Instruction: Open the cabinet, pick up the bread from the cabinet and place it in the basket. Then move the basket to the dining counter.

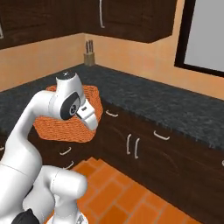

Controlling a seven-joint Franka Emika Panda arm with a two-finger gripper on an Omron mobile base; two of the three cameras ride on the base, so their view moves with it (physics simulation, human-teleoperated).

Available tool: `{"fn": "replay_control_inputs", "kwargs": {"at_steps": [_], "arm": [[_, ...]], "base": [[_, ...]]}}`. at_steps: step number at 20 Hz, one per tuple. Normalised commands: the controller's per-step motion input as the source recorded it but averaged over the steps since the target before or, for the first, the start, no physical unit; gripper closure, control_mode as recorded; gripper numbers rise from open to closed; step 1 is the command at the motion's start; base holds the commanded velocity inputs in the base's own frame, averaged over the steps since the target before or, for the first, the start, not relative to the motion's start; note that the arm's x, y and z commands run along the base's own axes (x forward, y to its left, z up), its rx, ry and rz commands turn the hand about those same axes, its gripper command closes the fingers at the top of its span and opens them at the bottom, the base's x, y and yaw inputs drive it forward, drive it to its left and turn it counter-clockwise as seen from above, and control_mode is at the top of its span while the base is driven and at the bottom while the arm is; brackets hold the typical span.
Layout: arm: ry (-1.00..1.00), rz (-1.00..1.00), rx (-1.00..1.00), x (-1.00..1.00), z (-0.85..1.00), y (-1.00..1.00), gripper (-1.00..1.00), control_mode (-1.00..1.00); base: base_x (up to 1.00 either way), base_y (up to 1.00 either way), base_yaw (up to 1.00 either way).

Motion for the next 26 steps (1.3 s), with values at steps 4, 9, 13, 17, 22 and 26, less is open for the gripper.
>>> {"fn": "replay_control_inputs", "kwargs": {"at_steps": [4, 9, 13, 17, 22, 26], "arm": [[0.0, 0.0, 0.0, 0.0, 0.0, 0.0, 1.0, 1.0], [0.0, 0.0, 0.0, 0.0, 0.0, 0.0, 1.0, 1.0], [0.0, 0.0, 0.0, 0.0, 0.0, 0.0, 1.0, 1.0], [0.0, 0.0, 0.0, 0.0, 0.0, 0.0, 1.0, 1.0], [0.0, 0.0, 0.0, 0.0, 0.0, 0.0, 1.0, 1.0], [0.0, 0.0, 0.0, 0.0, 0.0, 0.0, 1.0, 1.0]], "base": [[-0.05, -0.46, -0.78], [-0.04, -0.51, -0.77], [0.0, -0.58, -0.78], [0.0, -0.63, -0.79], [0.1, -0.79, -0.75], [0.09, -0.67, -0.77]]}}
